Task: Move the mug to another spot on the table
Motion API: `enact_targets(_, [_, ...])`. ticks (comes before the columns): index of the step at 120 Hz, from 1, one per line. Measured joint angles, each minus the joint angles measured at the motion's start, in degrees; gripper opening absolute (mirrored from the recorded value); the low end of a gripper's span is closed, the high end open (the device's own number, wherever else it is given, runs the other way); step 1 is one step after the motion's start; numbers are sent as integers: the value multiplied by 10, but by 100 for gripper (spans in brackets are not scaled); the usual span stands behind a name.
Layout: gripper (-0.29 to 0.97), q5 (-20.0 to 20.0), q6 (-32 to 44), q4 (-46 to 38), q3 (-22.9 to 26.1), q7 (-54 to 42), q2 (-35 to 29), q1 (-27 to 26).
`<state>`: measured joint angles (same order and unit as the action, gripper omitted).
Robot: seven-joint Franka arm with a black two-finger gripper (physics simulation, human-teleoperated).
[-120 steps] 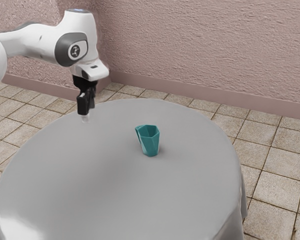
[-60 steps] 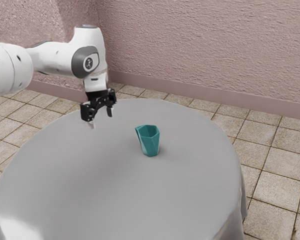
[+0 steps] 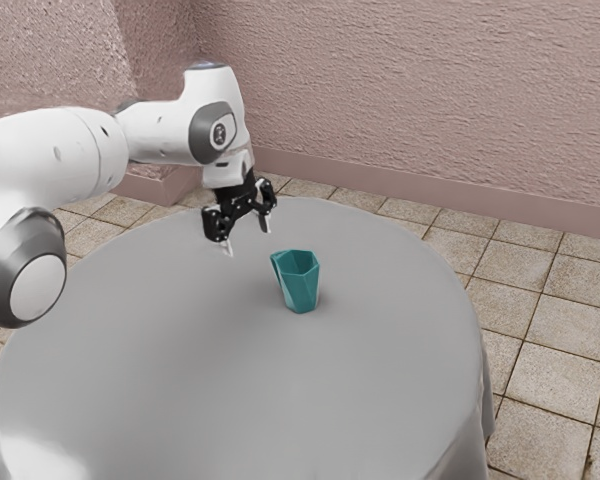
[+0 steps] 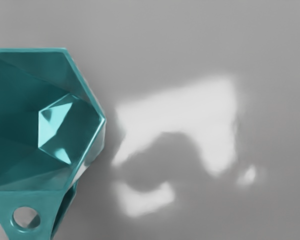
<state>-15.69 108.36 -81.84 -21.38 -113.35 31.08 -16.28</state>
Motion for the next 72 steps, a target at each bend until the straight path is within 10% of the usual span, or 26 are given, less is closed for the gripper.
enact_targets(72, [68, -14, -43, 122, 1, -16, 111, 4])
